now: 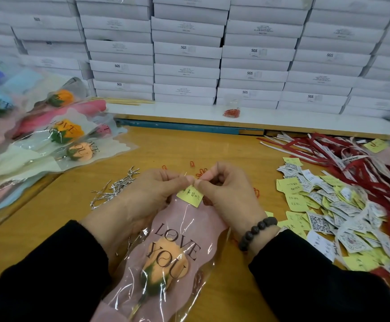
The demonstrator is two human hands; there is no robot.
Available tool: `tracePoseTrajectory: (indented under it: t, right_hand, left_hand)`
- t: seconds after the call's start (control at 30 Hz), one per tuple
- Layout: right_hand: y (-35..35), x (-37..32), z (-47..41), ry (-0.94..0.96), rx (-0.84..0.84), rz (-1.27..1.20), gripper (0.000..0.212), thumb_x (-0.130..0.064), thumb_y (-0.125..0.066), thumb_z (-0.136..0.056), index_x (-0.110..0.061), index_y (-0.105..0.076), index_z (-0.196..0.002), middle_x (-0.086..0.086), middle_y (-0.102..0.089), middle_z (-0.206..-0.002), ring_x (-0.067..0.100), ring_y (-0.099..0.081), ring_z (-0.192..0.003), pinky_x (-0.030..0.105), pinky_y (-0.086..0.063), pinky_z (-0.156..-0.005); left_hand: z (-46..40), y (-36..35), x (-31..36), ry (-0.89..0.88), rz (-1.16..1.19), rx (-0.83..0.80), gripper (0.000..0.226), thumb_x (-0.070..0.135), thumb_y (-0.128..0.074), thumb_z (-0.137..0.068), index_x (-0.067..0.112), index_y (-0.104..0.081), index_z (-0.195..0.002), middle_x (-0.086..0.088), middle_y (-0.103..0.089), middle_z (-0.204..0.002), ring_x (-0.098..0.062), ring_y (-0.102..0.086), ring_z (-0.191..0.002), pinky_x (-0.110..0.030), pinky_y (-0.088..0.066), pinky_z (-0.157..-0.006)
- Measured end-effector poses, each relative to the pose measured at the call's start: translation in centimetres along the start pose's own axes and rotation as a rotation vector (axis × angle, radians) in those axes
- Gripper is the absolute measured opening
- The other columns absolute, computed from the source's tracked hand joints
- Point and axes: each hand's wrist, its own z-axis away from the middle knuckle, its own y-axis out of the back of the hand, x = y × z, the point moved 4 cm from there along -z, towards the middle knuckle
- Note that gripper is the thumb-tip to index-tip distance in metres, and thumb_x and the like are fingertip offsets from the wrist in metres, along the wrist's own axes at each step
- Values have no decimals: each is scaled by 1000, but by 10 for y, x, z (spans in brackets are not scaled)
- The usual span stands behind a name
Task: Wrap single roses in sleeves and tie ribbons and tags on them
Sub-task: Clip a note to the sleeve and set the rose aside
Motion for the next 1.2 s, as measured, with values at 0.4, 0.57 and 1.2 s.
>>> tracePoseTrajectory:
  t: [0.4,0.57,1.2]
  right_hand:
    - [0,5,-1,4,-18,-97,22,-7,-73,-77,-13,-56,-65,9,-59,-67,15,-54,-58,27,-46,-57]
    - [1,6,-1,-20,-42,-154,19,-4,-71,-77,-12,-58,-66,2,-59,-60,4,-54,-48,17,-45,-51]
    - [55,-3,-15,47,-7,498,17,-6,-62,-86,-19,-63,-75,-7,-60,-76,7,-54,-69,20,-46,-65]
  left_hand:
    - [-1,0,0,-28,-6,6,22,16,-65,-72,-2,-71,-82,-17,-69,-71,-20,-63,-53,-25,-53,-52]
    - [-2,1,1,-71,10,38,8,12,-66,-68,5,-69,-71,-12,-67,-65,-17,-62,-50,-23,-52,-48]
    - [-6,11,-1,-69,-39,175,26,5,-62,-83,11,-68,-59,-13,-65,-64,-24,-50,-62,-32,-36,-60]
